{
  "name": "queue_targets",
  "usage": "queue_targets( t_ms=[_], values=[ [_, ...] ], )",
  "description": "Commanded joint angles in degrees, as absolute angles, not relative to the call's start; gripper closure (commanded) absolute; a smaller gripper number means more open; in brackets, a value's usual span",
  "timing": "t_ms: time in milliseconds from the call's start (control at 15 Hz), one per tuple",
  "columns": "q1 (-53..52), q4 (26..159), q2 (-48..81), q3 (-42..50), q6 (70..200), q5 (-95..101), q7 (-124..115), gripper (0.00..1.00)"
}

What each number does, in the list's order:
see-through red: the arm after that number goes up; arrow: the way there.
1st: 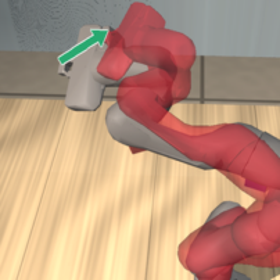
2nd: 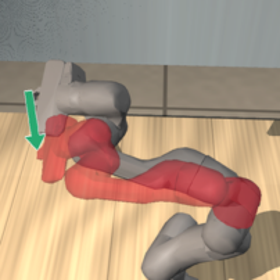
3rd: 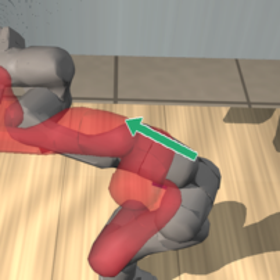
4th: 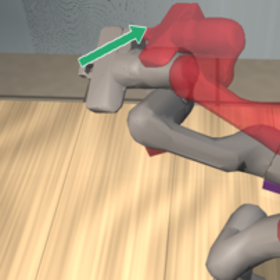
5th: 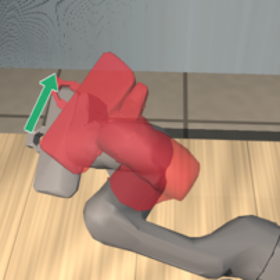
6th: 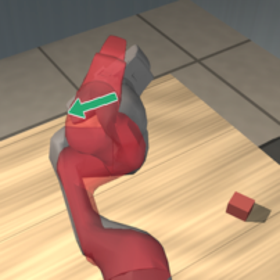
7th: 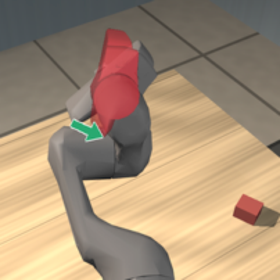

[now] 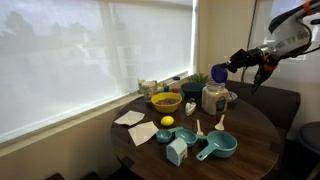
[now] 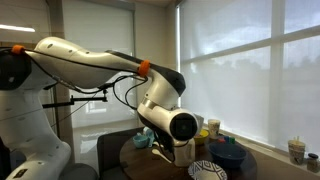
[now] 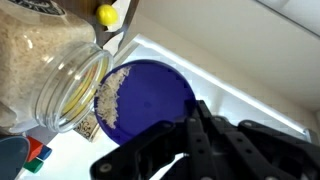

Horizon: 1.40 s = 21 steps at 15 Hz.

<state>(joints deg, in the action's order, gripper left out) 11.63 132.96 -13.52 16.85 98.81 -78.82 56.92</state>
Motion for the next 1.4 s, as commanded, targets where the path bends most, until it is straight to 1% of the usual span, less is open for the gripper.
queue_targets(
  t_ms=[0,400,1000,1333],
  values=[
    [13.7,134.7,-13.2,17.7,94.7,-82.6,58.8,0.99],
    [15.6,136.2,-11.8,18.7,89.6,-84.0,58.7,0.99],
    [15.3,136.6,-8.3,17.6,89.3,-92.2,64.0,0.99],
    [15.2,135.8,-5.8,16.4,88.7,-88.9,60.4,0.99]
  ],
)
